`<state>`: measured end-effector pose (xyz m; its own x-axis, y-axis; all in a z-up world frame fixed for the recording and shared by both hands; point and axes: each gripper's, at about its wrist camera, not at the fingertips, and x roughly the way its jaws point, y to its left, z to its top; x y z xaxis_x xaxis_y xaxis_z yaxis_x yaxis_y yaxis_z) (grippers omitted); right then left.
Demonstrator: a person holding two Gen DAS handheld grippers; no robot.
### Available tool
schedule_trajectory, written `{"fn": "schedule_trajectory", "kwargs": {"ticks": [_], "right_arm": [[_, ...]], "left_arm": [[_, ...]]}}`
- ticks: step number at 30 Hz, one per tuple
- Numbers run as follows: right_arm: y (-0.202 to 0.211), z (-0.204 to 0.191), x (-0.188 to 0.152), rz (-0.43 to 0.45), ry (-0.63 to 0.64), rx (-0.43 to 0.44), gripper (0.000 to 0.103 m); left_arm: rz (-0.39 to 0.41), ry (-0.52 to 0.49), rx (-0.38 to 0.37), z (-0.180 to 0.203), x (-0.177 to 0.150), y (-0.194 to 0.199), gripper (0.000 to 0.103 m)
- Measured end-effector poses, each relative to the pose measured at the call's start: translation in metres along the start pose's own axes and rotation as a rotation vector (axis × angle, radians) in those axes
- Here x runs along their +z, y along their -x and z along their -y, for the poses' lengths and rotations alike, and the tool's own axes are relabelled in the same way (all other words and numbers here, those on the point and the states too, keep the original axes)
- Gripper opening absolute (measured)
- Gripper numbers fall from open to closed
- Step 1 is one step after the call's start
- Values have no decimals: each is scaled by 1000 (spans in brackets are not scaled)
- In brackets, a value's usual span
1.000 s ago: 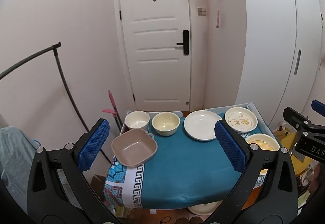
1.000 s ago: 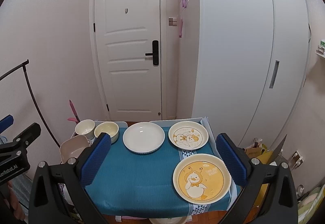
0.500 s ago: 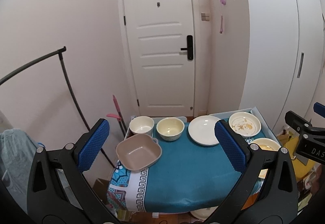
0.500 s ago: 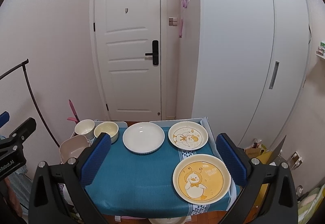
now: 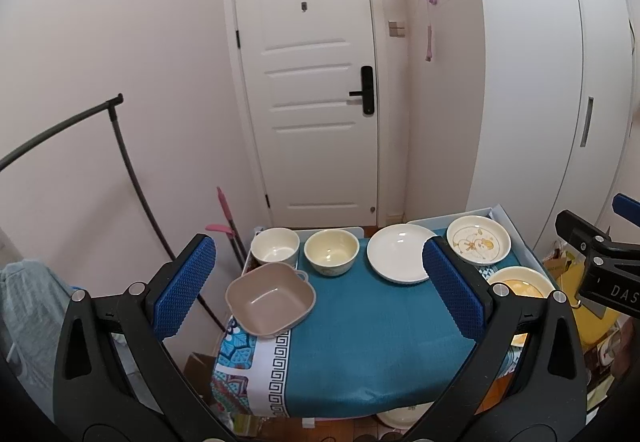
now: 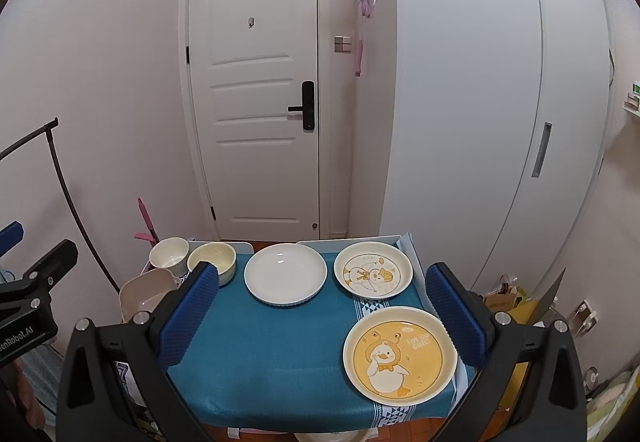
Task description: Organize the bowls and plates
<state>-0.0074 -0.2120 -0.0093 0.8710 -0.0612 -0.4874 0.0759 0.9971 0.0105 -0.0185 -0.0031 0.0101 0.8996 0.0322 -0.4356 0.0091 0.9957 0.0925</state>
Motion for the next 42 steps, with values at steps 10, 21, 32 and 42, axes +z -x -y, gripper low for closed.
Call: {"fn": "schedule_trajectory", "kwargs": {"ticks": [10, 21, 32, 42], "right_arm": [[-10, 7, -6, -21, -20, 11, 103], [-73, 71, -51, -217, -146, -69, 103], [-129, 177, -136, -467, -383, -110, 89], [-202, 243, -182, -618, -494, 81, 51]], "left_arm": [[-48, -25, -63, 7, -4, -20, 103], [-294, -186, -326, 87, -33, -120, 103], [-597, -270, -568, 201, -102, -223, 96], [-783, -244, -555, 261, -144, -282, 54]]}}
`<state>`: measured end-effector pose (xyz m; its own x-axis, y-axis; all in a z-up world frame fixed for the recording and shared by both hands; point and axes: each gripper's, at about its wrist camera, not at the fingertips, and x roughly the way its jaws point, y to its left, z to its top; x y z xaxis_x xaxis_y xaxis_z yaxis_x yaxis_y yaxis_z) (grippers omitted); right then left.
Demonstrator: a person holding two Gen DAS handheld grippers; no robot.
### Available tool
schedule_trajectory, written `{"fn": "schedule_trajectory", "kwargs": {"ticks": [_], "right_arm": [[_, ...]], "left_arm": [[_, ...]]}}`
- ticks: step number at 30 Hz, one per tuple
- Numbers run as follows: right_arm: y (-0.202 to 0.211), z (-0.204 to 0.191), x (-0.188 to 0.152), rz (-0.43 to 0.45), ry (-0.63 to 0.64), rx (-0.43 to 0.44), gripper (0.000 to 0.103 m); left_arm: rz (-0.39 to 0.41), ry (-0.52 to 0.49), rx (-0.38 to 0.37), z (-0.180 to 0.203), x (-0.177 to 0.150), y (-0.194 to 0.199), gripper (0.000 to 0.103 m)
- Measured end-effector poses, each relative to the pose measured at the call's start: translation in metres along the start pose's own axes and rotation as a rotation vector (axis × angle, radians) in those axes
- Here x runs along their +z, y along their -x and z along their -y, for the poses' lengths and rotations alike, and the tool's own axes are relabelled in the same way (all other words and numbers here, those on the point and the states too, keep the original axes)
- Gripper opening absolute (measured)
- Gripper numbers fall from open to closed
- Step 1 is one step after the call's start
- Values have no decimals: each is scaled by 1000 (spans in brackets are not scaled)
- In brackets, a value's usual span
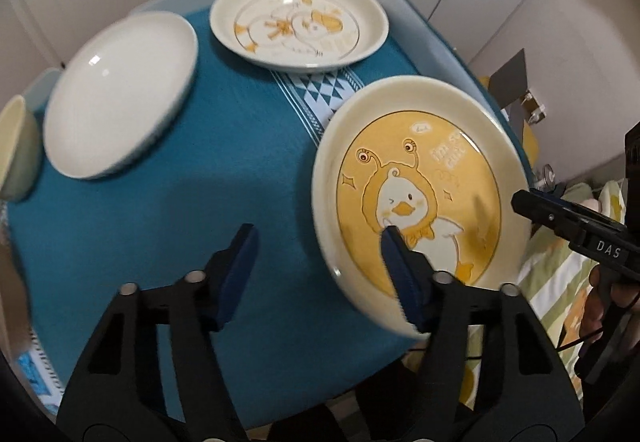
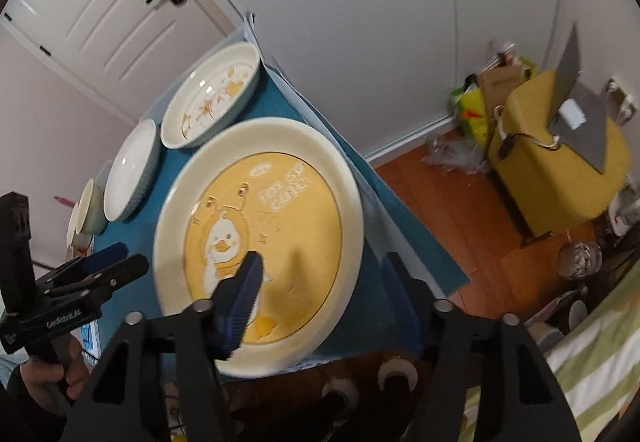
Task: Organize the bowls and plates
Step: 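Grasp the rim of the large yellow duck plate with the left gripper while the right gripper grips it too, then lift the yellow duck plate with both grippers and lower it beside the taupe dish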
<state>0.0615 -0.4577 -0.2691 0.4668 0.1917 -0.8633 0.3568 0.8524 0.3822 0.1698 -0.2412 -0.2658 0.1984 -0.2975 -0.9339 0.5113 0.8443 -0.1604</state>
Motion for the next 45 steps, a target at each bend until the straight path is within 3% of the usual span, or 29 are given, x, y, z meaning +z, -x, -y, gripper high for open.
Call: {"fn": "schedule_trajectory", "kwargs": {"ticks": [4, 7, 12, 21, 33, 37, 45], "right_arm": [[-19, 11, 14, -63, 34, 48, 31], [-30, 14, 22, -97, 62, 80, 22], [-34, 11, 25, -117, 143, 70, 18], [-36, 9, 30, -144, 245, 44, 17], [-26, -12, 37, -83, 419, -3, 17], [-24, -24, 37, -66, 463, 13, 17], [-10, -77, 38, -6, 627, 70, 17]], "left_arm": [[-48, 26, 11, 4, 4, -21, 44], [-69, 55, 9, 7, 5, -30, 35], [-80, 108, -2, 8, 2, -35, 29], [-48, 88, 50, 19, -8, -31, 29], [39, 112, 100, 29, -17, -11, 29], [80, 152, 115, 22, -23, 8, 29], [173, 269, 174, -29, -49, 69, 29]]}}
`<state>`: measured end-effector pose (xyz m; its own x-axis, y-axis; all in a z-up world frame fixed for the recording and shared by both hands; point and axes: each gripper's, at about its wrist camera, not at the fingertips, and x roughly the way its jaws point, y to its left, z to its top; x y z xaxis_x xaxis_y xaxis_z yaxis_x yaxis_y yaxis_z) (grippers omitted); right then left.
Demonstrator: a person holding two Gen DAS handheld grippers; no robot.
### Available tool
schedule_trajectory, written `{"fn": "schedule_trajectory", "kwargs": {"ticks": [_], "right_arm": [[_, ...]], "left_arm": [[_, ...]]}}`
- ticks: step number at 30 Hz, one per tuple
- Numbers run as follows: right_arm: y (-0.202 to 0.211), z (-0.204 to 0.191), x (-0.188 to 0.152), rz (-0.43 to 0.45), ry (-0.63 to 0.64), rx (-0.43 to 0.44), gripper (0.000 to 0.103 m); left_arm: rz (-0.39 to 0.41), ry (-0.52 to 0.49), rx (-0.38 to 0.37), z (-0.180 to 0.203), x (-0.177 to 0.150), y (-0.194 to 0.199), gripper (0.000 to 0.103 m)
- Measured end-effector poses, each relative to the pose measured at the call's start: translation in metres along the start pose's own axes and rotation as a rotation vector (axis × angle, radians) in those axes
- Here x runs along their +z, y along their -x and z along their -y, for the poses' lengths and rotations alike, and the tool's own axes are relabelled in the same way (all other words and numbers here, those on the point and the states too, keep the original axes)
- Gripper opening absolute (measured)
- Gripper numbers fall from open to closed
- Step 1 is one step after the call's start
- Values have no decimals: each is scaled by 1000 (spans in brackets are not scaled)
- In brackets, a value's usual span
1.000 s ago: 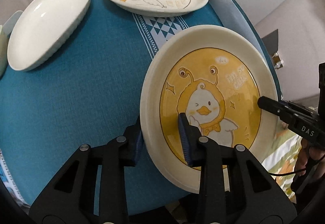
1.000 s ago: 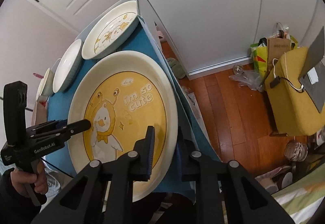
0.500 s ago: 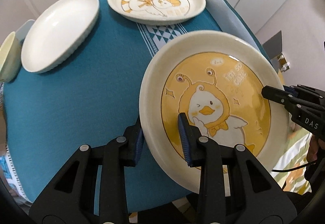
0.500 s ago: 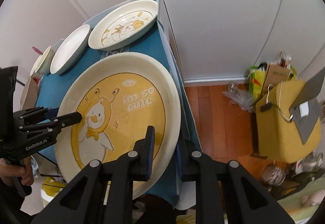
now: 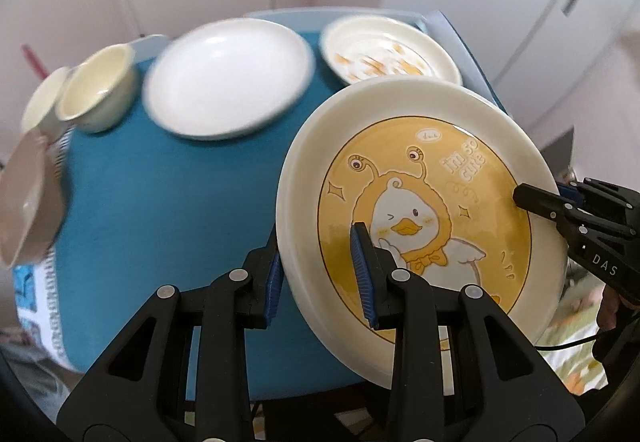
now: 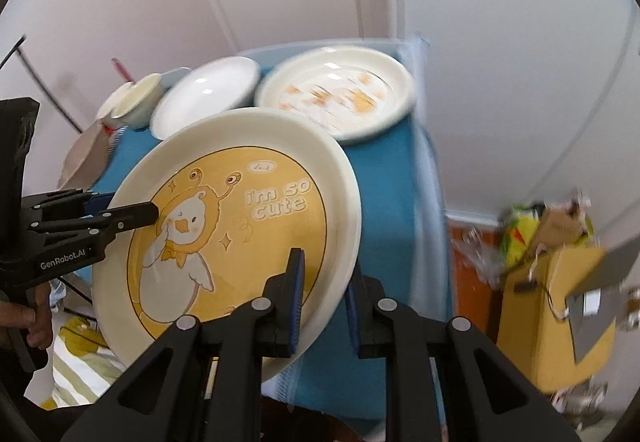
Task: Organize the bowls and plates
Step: 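Lift the yellow duck plate with both grippers and lower it beside the taupe dish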
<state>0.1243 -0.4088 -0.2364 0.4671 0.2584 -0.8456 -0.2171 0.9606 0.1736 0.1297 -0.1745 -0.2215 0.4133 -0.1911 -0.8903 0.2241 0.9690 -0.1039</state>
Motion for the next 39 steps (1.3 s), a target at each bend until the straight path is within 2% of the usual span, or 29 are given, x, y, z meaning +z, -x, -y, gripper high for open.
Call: {"fn": "schedule_trajectory", "kwargs": {"ticks": [6, 11, 21, 27, 39], "right_arm": [[-8, -60, 24, 32, 118, 60, 17], [-29, -115, 30, 22, 190, 99, 17], [-84, -201, 26, -44, 249, 105, 17], [-107, -224, 24, -42, 221, 88, 17], [-125, -221, 13, -47, 138, 66, 17]], "left_arm": [[31, 79, 71, -59, -17, 29, 29], [16, 139, 110, -114, -33, 32, 29], [-30, 185, 114, -199, -56, 14, 29], [-25, 151, 106, -228, -53, -9, 29], [-31, 71, 89, -235, -53, -24, 29]]}}
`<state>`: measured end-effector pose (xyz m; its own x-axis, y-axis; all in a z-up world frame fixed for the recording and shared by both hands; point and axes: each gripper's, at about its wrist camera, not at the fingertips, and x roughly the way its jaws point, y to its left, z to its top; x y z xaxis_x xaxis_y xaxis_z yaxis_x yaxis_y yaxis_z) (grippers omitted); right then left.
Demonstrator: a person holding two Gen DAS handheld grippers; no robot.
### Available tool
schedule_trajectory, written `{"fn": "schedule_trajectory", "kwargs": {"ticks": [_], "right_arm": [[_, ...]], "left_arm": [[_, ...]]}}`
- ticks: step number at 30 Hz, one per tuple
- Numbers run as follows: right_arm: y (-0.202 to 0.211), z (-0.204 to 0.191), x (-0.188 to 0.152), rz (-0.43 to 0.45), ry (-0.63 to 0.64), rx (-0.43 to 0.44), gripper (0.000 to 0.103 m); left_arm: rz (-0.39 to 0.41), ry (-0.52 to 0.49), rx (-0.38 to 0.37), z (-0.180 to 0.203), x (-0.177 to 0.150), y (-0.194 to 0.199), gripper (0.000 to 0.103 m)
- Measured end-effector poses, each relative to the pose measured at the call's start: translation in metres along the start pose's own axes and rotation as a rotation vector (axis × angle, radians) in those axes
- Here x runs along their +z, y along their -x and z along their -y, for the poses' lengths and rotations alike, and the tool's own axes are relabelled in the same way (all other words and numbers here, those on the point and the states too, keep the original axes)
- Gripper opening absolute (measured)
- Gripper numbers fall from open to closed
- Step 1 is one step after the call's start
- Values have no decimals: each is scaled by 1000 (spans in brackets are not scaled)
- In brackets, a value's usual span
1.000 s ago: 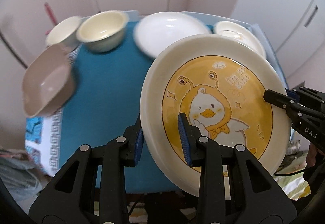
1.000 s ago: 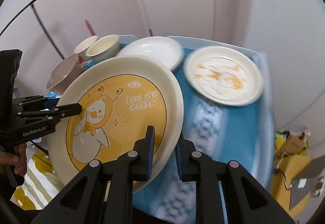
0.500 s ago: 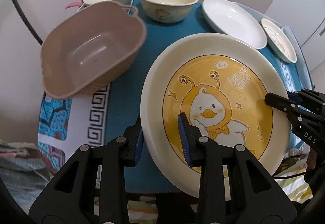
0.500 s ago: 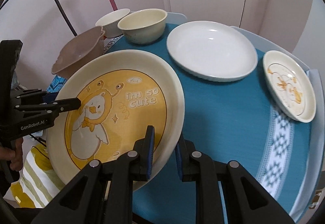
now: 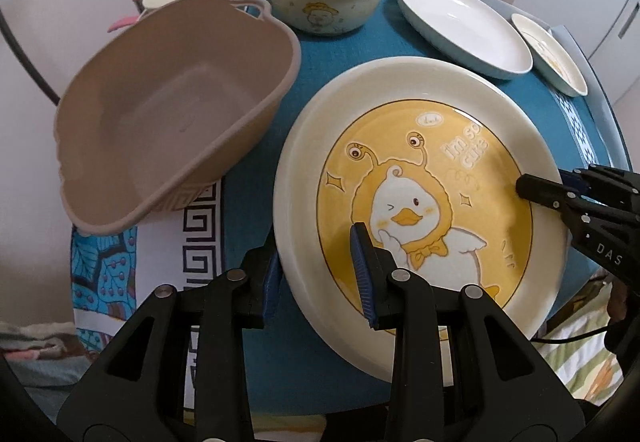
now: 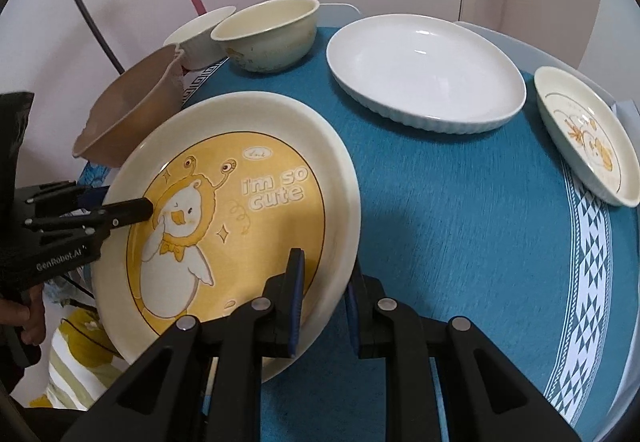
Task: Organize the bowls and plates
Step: 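Lift the yellow duck plate with both grippers and lower it beside the taupe dish, then open both grippers and move them toward the plain white plate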
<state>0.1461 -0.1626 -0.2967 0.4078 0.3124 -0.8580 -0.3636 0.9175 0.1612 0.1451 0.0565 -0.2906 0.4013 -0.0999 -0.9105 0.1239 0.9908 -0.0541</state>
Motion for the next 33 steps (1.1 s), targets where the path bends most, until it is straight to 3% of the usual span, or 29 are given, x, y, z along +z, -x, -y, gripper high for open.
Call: {"fn": "schedule_trajectory", "kwargs": {"ticks": [15, 21, 25, 30, 31, 32, 33], "right_arm": [[1, 7, -1, 3, -72, -2, 17], [14, 15, -4, 27, -72, 9, 23], [38, 27, -1, 59, -70, 25, 24], [82, 55, 18, 126, -40, 33, 27], [90, 59, 22, 138, -34, 34, 35], [99, 66, 28, 154, -25, 35, 42], [108, 74, 34, 171, -14, 40, 58]], "left_arm": [[-1, -15, 64, 7, 3, 0, 31], [-1, 25, 108, 5, -5, 20, 31], [55, 41, 129, 17, -2, 53, 31], [184, 86, 114, 49, 34, 102, 33], [205, 95, 110, 55, 40, 109, 36], [230, 107, 109, 62, 49, 116, 60], [254, 121, 114, 69, 57, 121, 97]]}}
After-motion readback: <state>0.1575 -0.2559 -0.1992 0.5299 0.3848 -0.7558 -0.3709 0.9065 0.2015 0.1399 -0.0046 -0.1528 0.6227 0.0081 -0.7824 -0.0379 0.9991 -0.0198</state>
